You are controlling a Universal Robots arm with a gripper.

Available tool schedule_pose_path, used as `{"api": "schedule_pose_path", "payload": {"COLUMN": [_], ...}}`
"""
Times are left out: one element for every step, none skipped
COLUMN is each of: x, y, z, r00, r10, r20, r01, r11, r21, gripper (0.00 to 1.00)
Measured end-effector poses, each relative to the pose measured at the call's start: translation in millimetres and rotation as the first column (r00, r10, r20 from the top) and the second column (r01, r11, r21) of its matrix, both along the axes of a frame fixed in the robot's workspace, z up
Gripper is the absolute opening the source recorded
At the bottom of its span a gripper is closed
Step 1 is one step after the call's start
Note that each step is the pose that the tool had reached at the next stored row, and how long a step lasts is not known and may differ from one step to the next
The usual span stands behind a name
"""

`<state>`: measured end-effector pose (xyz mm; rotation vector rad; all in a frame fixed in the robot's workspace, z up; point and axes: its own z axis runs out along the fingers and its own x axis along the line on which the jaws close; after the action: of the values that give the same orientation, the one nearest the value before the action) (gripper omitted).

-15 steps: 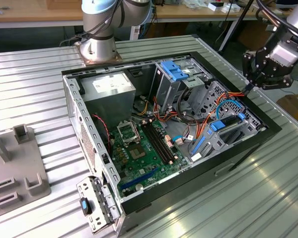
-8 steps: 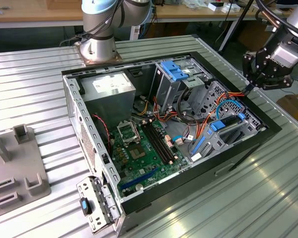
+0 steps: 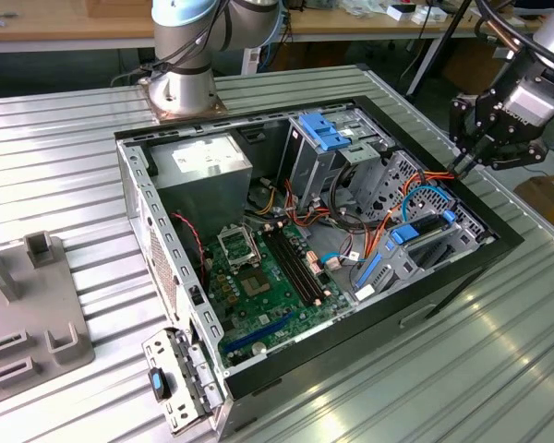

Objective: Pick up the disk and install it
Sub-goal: 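Insert the first disk wire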

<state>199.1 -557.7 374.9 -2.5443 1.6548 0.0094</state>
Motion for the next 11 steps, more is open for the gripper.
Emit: {"api": "schedule_pose_path", "payload": {"x": [0.0,0.0,0.0,0.0,0.0,0.0,0.1,0.1,0.2,0.2,0.2], "y": [0.0,0.0,0.0,0.0,0.0,0.0,-0.1,-0.2,-0.3,-0.4,-0.8], "z": [-0.2,-0.3,-0.5,-0.6,-0.7,-1.0,-1.4,-2.0,-2.0,-2.1,-2.1], "r00": [0.9998,0.9993,0.9982,0.9965,0.9942,0.9924,0.9905,0.9882,0.9878,0.9877,0.9877], "r10": [0.019,0.036,0.061,0.084,0.108,0.123,0.138,0.153,0.156,0.156,0.156], "r20": [0.0000,0.0000,0.0000,0.0001,0.0001,0.0001,0.0000,-0.0002,-0.0003,-0.0003,-0.0003], "r01": [-0.019,-0.036,-0.061,-0.084,-0.108,-0.123,-0.138,-0.153,-0.156,-0.156,-0.156], "r11": [0.9998,0.9993,0.9982,0.9965,0.9942,0.9924,0.9905,0.9882,0.9878,0.9877,0.9877], "r21": [0.0000,0.0000,-0.0001,-0.0001,-0.0001,0.0000,-0.0004,-0.0017,-0.0024,-0.0023,-0.0024], "gripper": [0.24,0.24,0.24,0.24,0.24,0.24,0.24,0.24,0.24,0.24,0.24]}}
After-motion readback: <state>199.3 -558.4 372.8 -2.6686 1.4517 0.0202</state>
